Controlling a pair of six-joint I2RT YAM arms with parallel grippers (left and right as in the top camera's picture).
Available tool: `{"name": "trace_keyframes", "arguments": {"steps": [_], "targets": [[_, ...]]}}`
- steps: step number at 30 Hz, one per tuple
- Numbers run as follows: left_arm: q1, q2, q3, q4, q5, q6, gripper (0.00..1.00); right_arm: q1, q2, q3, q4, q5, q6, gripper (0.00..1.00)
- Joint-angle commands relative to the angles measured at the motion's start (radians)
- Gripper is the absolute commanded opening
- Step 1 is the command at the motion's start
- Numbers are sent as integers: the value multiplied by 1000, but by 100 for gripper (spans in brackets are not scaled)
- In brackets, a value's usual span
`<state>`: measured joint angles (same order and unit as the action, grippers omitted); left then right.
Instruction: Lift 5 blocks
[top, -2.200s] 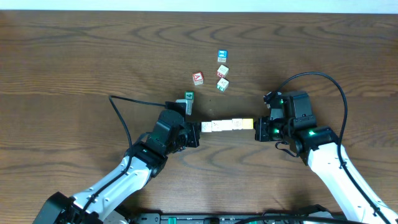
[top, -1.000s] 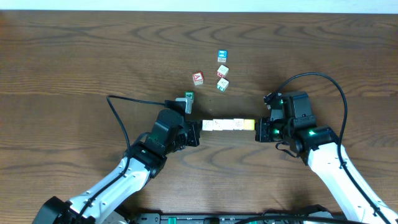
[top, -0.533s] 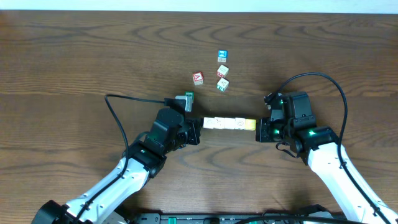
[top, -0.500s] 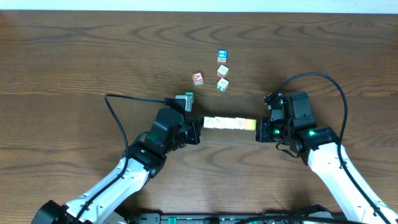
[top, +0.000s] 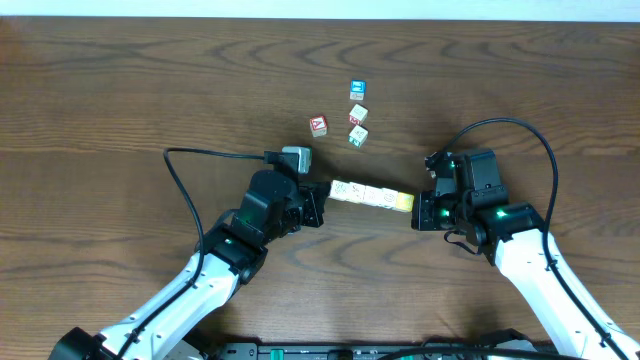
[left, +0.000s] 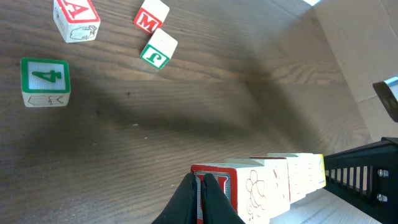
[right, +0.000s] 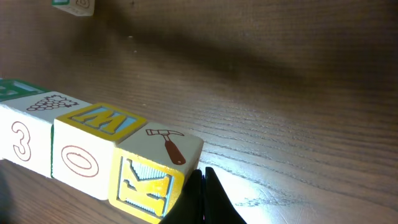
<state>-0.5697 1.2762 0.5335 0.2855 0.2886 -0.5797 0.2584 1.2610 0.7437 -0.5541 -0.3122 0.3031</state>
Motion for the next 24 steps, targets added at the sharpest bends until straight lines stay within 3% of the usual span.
{"name": "trace_keyframes", "arguments": {"steps": [1, 24], "targets": [[-55, -4, 48, 2, 254, -8, 7, 77, -14, 65, 40, -351, -12, 1], [-55, -4, 48, -23, 253, -8, 7, 76, -14, 93, 26, -350, -13, 1]]}}
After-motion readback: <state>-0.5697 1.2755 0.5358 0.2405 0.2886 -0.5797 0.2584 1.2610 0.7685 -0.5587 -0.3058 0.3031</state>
